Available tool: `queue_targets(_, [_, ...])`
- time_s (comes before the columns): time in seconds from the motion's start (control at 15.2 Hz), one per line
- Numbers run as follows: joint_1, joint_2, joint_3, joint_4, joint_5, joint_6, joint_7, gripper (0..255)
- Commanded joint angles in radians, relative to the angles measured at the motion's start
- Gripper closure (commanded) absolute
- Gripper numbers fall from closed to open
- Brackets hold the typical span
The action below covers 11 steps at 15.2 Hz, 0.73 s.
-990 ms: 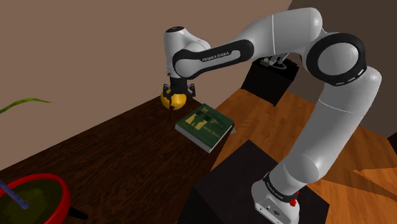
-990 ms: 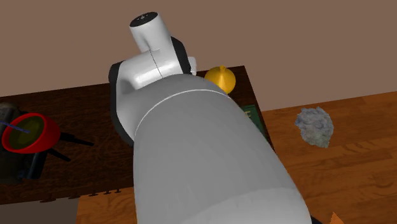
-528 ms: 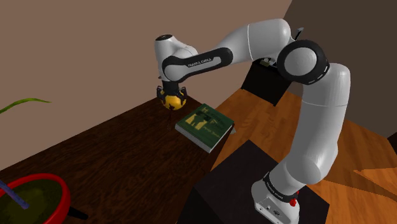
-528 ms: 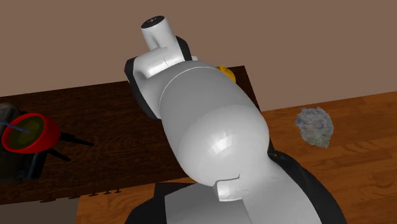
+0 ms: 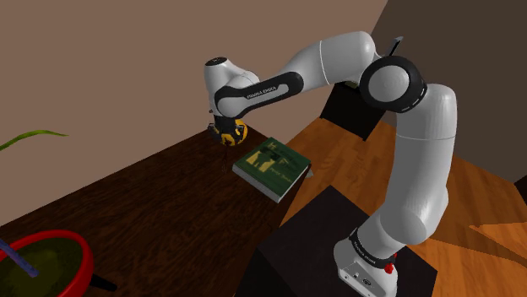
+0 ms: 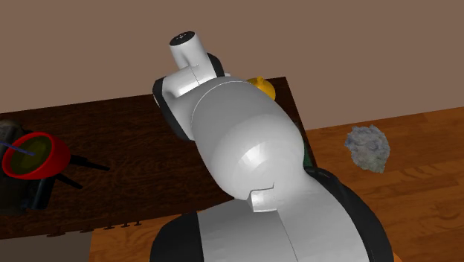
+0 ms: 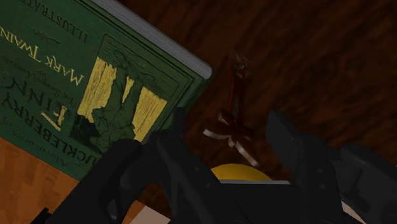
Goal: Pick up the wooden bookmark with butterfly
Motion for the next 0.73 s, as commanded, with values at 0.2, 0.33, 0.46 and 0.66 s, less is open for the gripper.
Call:
queue_targets(0.2, [0.0,0.001,0.0,0.0,0.0,0.001,0.001,255])
queue_targets(0.33, [0.001,0.002,0.0,0.001,-0.001,0.001,0.001,255])
queue_targets(0.46, [0.001,0.002,0.0,0.001,0.0,0.0,0.001,255])
queue_targets(0.66, [-0.002,-0.013,0.003,0.006,0.007,-0.017,-0.007,255])
